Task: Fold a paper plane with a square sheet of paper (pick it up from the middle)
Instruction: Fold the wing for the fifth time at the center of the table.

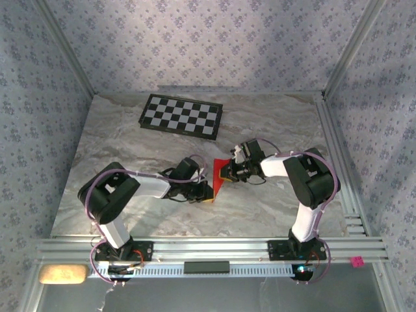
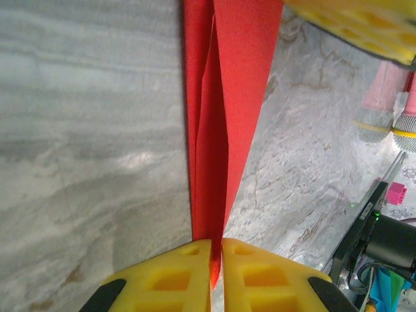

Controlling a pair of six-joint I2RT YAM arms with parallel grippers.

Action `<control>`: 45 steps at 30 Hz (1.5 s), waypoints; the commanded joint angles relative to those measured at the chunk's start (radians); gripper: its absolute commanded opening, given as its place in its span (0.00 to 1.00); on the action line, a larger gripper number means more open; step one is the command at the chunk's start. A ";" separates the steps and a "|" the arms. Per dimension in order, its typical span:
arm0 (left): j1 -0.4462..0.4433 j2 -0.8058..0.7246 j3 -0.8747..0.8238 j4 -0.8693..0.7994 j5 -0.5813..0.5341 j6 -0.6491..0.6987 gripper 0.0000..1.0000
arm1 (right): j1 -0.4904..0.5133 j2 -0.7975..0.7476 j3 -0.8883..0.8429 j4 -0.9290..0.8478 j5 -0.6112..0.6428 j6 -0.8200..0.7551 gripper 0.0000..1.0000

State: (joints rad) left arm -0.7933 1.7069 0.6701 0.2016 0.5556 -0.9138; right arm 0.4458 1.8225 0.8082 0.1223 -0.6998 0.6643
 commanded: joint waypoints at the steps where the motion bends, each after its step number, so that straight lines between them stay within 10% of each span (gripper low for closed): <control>1: -0.011 -0.010 -0.033 -0.096 -0.004 0.007 0.11 | 0.004 0.046 0.003 -0.056 0.072 -0.023 0.13; 9: -0.014 -0.007 -0.043 -0.081 0.000 -0.001 0.01 | 0.006 0.047 0.003 -0.059 0.074 -0.025 0.13; 14: -0.017 -0.020 -0.056 -0.079 -0.008 -0.011 0.14 | 0.007 0.050 0.005 -0.059 0.074 -0.025 0.13; 23: -0.021 -0.030 -0.065 -0.076 -0.008 -0.017 0.03 | 0.006 0.050 0.007 -0.058 0.074 -0.027 0.13; 45: -0.022 -0.096 0.129 -0.133 -0.015 0.029 0.12 | 0.007 0.054 0.009 -0.054 0.074 -0.017 0.13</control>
State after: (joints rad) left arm -0.8120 1.5776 0.7662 0.0753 0.5278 -0.8982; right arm 0.4458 1.8271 0.8173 0.1081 -0.7002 0.6643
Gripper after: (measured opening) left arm 0.118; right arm 0.132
